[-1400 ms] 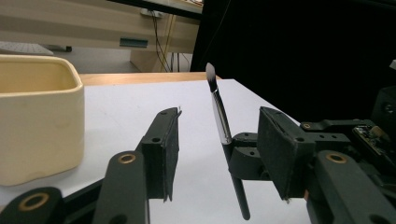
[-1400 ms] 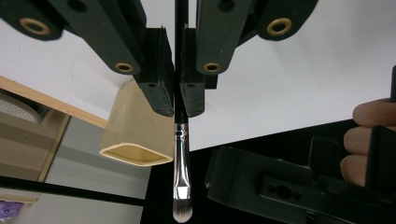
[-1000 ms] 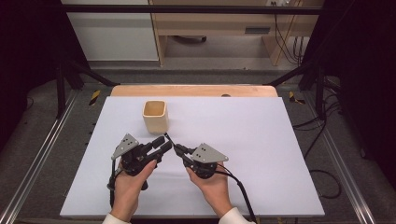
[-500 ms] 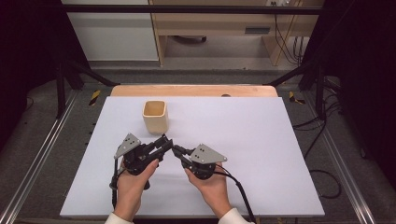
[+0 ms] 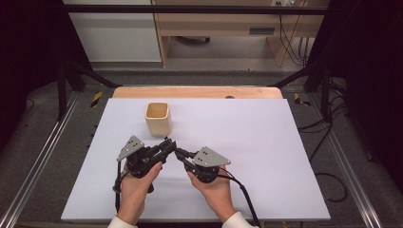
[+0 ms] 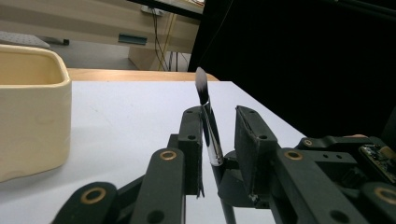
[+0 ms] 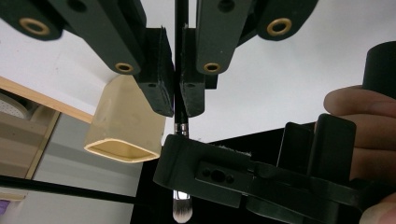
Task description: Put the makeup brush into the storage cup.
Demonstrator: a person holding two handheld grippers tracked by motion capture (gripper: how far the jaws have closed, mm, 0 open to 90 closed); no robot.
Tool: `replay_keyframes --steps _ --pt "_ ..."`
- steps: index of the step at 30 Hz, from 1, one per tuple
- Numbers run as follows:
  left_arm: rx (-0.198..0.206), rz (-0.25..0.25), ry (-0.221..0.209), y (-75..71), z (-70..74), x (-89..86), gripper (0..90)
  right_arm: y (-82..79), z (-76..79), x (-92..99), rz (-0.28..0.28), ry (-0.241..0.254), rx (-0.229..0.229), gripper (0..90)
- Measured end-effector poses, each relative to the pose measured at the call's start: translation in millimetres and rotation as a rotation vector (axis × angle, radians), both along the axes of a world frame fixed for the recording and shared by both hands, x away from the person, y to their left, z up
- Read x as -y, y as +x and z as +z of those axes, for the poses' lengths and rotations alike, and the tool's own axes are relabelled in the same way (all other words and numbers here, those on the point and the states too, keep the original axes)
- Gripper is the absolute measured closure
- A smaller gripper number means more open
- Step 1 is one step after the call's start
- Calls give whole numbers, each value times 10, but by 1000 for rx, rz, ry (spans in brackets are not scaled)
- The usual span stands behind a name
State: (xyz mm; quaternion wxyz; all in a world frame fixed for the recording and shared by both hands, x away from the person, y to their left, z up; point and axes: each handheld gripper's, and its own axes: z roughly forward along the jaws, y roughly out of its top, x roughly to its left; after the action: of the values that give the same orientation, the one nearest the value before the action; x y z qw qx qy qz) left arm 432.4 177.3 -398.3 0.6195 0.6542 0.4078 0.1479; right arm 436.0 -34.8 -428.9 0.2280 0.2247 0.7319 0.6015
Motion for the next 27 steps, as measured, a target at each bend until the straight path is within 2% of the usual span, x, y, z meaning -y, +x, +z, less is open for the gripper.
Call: replay_keyframes --steps 9,21,27 --pt "-9 -3 -20 -4 -27 -14 750 -8 -8 -15 2 0 -4 840" --pt "-13 1 -23 -6 -46 -7 830 -8 -16 -25 5 -4 -4 840" --pt "-5 8 -16 -19 -37 9 840 -5 -20 -23 3 -5 0 839"
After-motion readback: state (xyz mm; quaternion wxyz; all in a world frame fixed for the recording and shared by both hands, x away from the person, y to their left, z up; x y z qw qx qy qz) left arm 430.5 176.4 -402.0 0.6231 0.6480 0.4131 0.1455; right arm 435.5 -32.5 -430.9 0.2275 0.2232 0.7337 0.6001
